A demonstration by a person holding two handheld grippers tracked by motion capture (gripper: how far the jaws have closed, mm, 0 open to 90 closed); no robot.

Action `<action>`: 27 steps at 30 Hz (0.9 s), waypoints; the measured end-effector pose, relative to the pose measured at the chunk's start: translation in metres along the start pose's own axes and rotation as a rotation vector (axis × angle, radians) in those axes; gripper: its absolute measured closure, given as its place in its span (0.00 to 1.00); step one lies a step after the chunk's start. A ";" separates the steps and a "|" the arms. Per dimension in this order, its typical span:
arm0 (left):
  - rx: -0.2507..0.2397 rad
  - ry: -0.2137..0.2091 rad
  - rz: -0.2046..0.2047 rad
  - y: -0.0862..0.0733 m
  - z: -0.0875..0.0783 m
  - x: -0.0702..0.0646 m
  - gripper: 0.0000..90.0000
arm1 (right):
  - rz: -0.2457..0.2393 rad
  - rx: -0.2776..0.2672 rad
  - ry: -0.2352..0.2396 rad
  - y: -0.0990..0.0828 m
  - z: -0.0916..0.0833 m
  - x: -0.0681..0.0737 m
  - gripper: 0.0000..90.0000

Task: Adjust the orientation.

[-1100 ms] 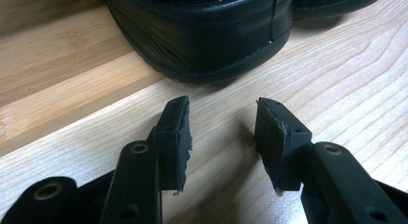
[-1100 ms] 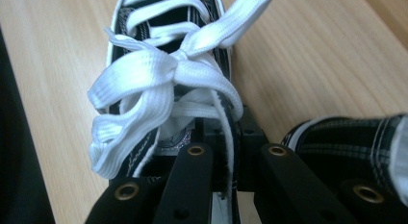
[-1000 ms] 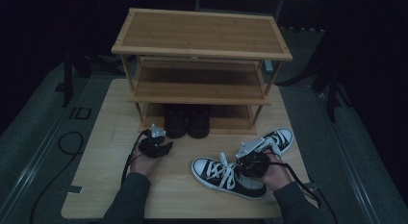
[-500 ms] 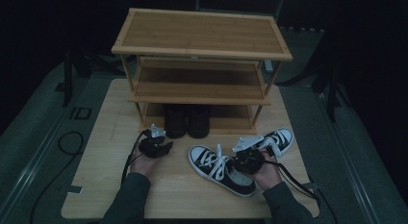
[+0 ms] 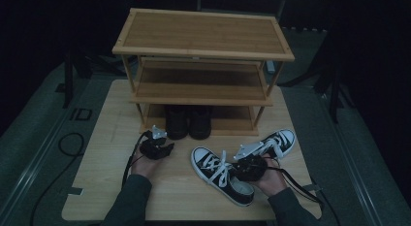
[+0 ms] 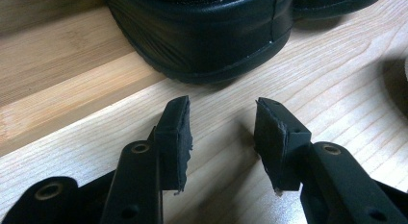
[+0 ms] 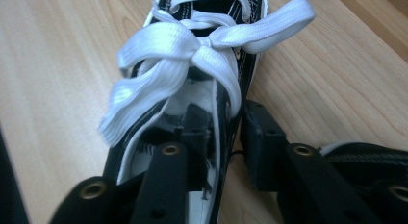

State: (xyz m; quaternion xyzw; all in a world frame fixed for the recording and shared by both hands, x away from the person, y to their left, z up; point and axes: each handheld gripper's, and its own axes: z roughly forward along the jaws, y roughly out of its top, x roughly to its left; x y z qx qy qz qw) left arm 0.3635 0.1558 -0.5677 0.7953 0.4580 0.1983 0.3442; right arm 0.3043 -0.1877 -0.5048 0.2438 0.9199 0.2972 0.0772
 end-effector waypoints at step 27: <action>-0.006 0.002 -0.003 -0.001 0.000 0.000 0.63 | 0.080 -0.077 -0.126 -0.008 -0.043 -0.033 0.92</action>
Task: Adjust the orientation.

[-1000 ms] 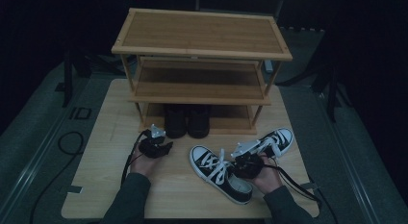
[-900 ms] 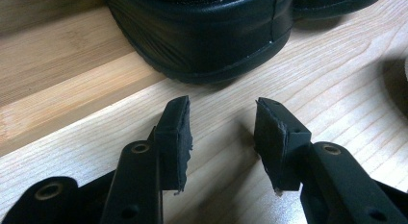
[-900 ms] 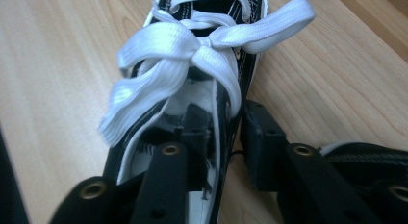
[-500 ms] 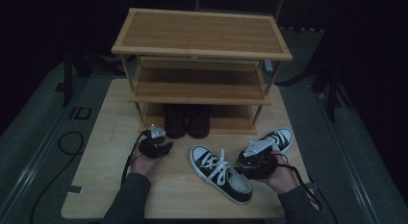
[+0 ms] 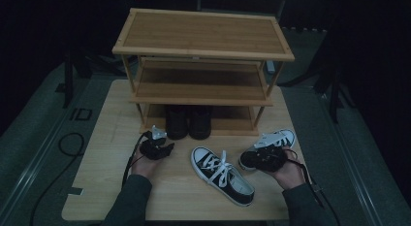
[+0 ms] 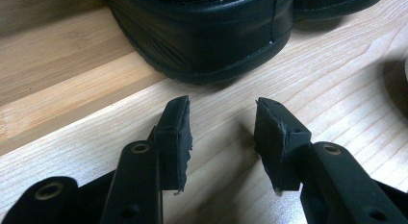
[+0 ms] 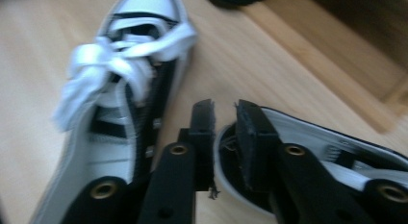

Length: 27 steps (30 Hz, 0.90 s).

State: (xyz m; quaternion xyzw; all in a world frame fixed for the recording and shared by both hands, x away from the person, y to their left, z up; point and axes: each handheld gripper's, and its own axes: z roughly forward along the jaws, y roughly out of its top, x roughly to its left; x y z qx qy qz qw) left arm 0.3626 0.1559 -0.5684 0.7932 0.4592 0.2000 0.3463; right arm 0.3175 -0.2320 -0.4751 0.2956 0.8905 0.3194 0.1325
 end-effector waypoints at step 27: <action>-0.001 -0.001 0.001 0.000 0.000 0.000 0.63 | -0.012 0.035 -0.006 -0.012 -0.003 -0.003 0.96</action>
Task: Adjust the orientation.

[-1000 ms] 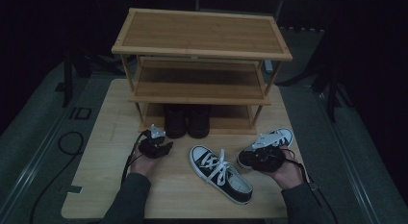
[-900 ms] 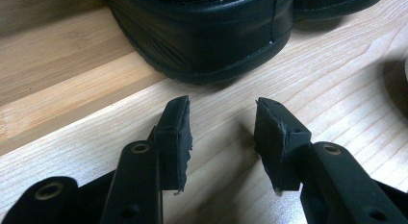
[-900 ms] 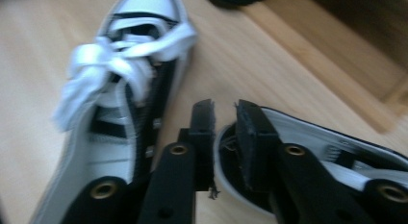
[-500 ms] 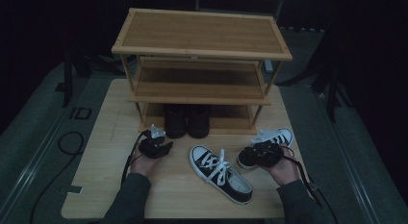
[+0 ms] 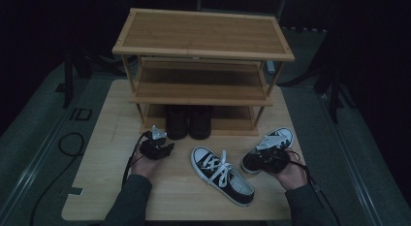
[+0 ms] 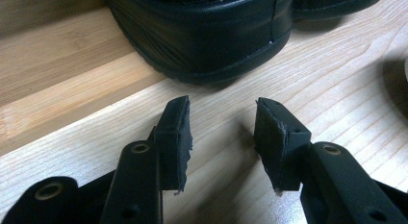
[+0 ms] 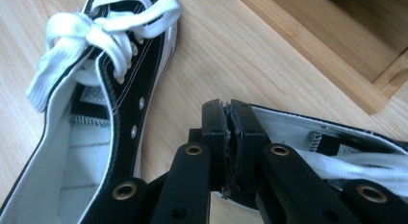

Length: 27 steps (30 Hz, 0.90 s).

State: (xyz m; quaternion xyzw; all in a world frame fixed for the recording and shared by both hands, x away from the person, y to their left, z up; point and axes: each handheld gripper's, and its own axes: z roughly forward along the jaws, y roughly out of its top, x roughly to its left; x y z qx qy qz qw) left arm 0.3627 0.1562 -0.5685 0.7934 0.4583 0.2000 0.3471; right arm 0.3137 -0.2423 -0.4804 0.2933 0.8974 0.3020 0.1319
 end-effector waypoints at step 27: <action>-0.001 0.001 0.000 0.000 0.000 0.000 0.63 | -0.001 0.044 0.024 -0.044 -0.040 -0.001 0.95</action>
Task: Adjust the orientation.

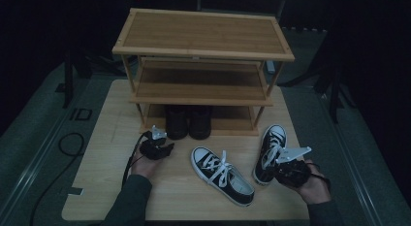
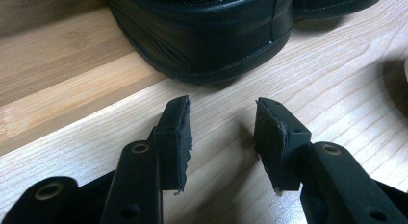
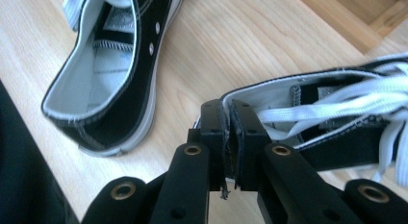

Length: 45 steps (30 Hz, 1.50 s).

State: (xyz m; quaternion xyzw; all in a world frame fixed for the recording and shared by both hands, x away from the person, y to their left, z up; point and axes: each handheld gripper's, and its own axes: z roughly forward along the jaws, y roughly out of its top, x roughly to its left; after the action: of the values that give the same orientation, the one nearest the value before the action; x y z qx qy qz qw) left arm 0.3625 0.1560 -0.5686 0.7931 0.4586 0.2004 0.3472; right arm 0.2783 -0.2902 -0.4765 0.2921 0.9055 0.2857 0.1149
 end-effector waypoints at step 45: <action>-0.002 0.001 0.001 0.000 0.000 0.000 0.63 | 0.244 0.016 -0.285 -0.015 -0.003 -0.040 0.79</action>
State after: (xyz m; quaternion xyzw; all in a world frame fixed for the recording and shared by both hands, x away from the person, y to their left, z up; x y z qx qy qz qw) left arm 0.3627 0.1559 -0.5689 0.7928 0.4582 0.2015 0.3478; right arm 0.3026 -0.3255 -0.4817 0.4383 0.8399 0.2461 0.2044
